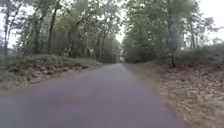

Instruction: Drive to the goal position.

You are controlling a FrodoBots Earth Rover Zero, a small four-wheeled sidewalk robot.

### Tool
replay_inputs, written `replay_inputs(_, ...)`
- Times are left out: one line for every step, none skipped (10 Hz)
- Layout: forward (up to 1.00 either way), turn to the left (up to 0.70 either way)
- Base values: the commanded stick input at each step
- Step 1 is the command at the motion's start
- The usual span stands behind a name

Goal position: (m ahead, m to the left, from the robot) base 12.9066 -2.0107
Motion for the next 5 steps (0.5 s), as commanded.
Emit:
replay_inputs(0.7, 0.0)
replay_inputs(0.7, 0.0)
replay_inputs(0.7, 0.0)
replay_inputs(0.7, 0.0)
replay_inputs(0.7, 0.0)
